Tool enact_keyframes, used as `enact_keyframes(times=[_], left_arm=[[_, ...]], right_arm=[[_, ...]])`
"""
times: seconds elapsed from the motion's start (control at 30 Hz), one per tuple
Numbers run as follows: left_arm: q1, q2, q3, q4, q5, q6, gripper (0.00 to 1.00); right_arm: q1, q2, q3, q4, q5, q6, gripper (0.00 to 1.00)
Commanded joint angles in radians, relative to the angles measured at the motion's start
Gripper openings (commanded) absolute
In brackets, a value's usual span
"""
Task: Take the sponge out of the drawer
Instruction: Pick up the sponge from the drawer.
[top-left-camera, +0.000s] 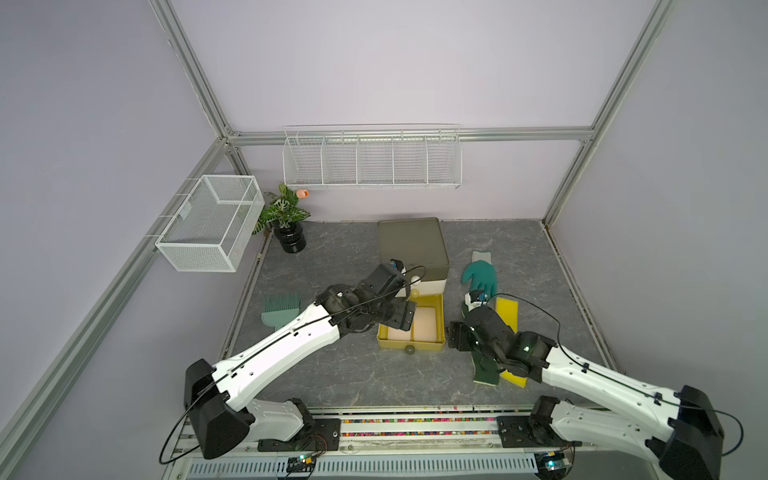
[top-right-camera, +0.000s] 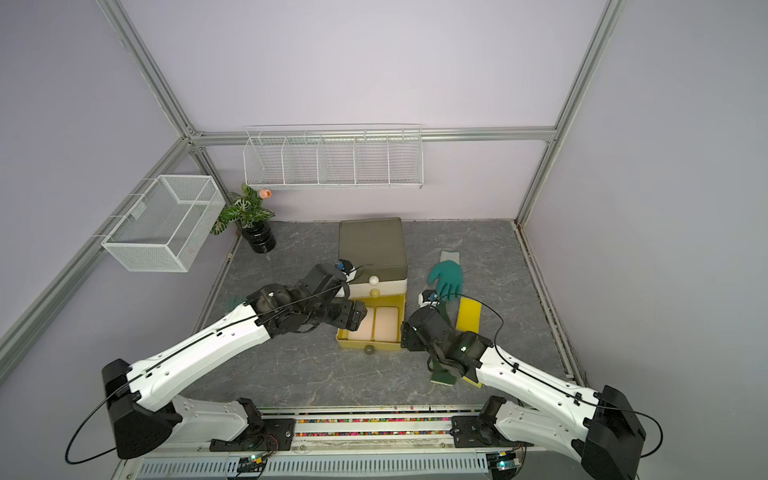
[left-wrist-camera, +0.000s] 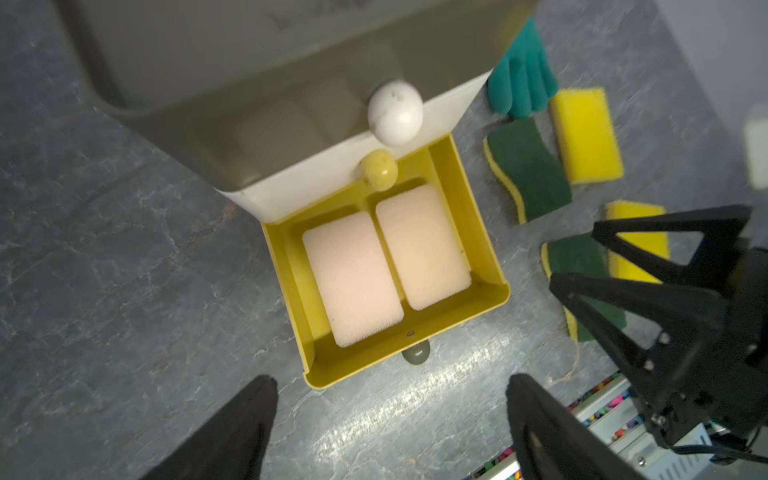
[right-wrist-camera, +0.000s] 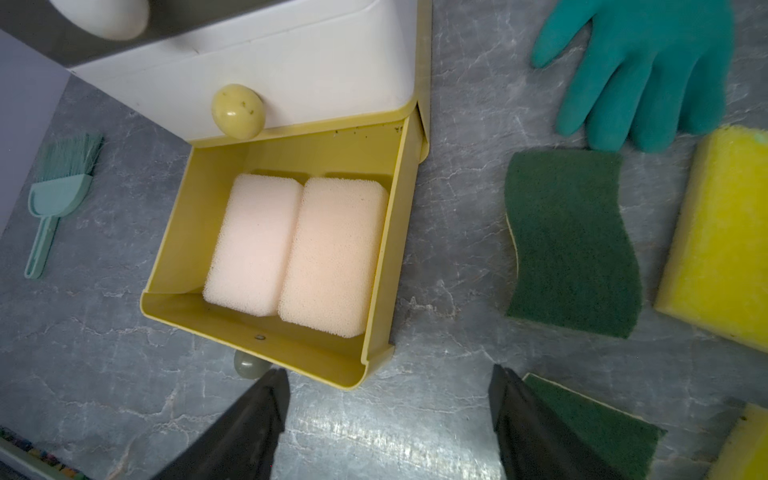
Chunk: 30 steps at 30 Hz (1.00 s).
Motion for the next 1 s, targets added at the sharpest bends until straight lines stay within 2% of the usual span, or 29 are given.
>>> enact_keyframes(times=[0.0, 0.13, 0.3, 0.67, 0.97], left_arm=[[-0.014, 0.045, -0.021, 0.001, -0.024, -0.044, 0.91], [-0.014, 0.104, -0.06, 0.064, -0.01, -0.069, 0.89], [-0.025, 0.182, -0.051, 0.072, -0.031, -0.083, 0.87], [-0.04, 0.314, -0.09, 0.142, -0.116, -0.165, 0.85], [-0.039, 0.408, -0.055, 0.155, -0.163, -0.223, 0.82]], right_arm=[[-0.021, 0.047, 0.022, 0.015, -0.072, -0.013, 0.78], [-0.04, 0.097, 0.027, 0.025, -0.105, 0.011, 0.74], [-0.053, 0.085, 0.0, 0.043, -0.1, 0.023, 0.74], [-0.089, -0.016, -0.058, 0.031, -0.088, 0.017, 0.76], [-0.101, -0.104, -0.113, 0.03, -0.074, 0.016, 0.76]])
